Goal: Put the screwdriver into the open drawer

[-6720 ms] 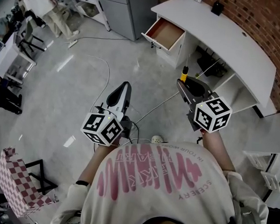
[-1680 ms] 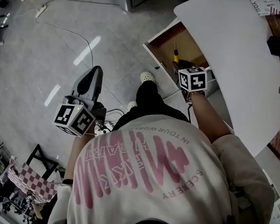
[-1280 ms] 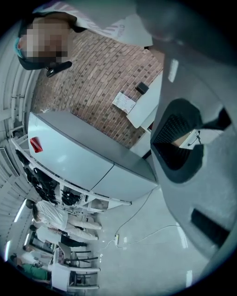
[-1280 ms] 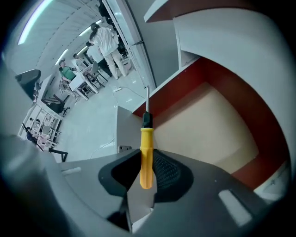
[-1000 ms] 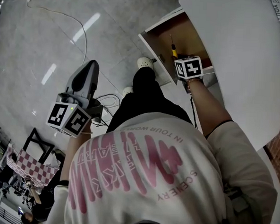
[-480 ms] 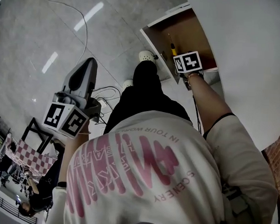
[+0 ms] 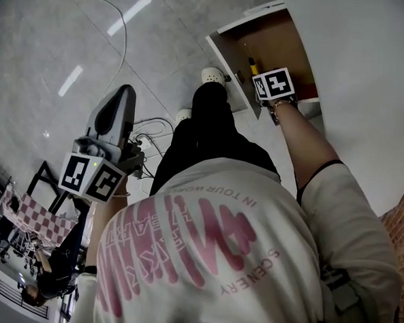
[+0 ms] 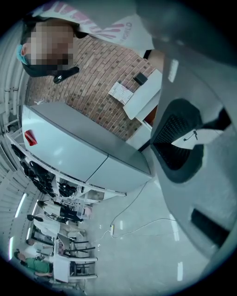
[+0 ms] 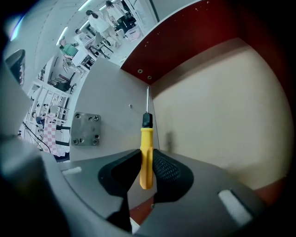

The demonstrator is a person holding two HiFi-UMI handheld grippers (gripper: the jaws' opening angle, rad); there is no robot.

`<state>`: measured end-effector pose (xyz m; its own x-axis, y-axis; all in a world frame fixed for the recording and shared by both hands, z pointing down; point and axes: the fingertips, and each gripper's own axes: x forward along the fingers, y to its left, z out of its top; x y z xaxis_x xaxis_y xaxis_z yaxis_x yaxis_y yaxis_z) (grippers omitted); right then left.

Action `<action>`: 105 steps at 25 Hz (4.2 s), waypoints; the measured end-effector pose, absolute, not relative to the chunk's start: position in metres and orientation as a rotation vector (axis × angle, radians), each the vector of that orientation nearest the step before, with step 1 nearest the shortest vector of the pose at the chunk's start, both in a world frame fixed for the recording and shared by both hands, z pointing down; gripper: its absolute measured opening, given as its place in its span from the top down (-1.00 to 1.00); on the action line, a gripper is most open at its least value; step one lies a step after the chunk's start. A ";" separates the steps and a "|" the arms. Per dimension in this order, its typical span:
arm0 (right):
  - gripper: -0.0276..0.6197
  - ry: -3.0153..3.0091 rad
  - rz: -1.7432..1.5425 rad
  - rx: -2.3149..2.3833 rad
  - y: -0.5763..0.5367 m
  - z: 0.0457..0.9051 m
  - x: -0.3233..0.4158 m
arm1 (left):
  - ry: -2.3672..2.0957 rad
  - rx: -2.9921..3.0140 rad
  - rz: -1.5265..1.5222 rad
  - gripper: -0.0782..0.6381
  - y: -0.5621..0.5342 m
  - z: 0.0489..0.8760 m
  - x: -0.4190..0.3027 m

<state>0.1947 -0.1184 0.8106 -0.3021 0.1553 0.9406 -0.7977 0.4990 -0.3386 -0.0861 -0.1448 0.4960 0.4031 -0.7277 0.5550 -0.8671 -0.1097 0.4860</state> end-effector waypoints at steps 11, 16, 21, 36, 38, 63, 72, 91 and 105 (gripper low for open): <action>0.64 -1.556 1.057 0.593 -0.125 0.829 0.195 | -1.411 1.840 0.229 0.78 -0.130 0.501 -0.085; 0.64 -1.528 1.060 0.590 -0.127 0.830 0.198 | -1.415 1.823 0.225 0.78 -0.130 0.500 -0.085; 0.64 -1.487 1.105 0.590 -0.124 0.837 0.201 | -1.429 1.797 0.216 0.78 -0.128 0.507 -0.086; 0.64 -1.444 1.026 0.594 -0.130 0.843 0.205 | -1.438 1.803 0.299 0.78 -0.129 0.504 -0.084; 0.64 -1.433 1.010 0.597 -0.131 0.844 0.207 | -1.429 1.822 0.339 0.78 -0.127 0.505 -0.082; 0.64 -1.407 1.005 0.596 -0.131 0.841 0.206 | -1.398 1.774 0.319 0.78 -0.136 0.514 -0.082; 0.64 -1.429 0.993 0.643 -0.132 0.838 0.207 | -1.388 1.793 0.329 0.78 -0.141 0.511 -0.076; 0.56 -1.398 0.979 0.675 -0.134 0.841 0.209 | -1.418 1.786 0.307 0.78 -0.133 0.504 -0.089; 0.57 -1.357 1.012 0.747 -0.128 0.833 0.204 | -1.428 1.764 0.240 0.78 -0.118 0.510 -0.110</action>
<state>0.2042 -0.1276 0.8327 -0.0679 0.1479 0.9867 -0.9033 0.4107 -0.1237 -0.1098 -0.1178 0.5099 0.3346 -0.7199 0.6081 -0.8790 -0.0058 0.4768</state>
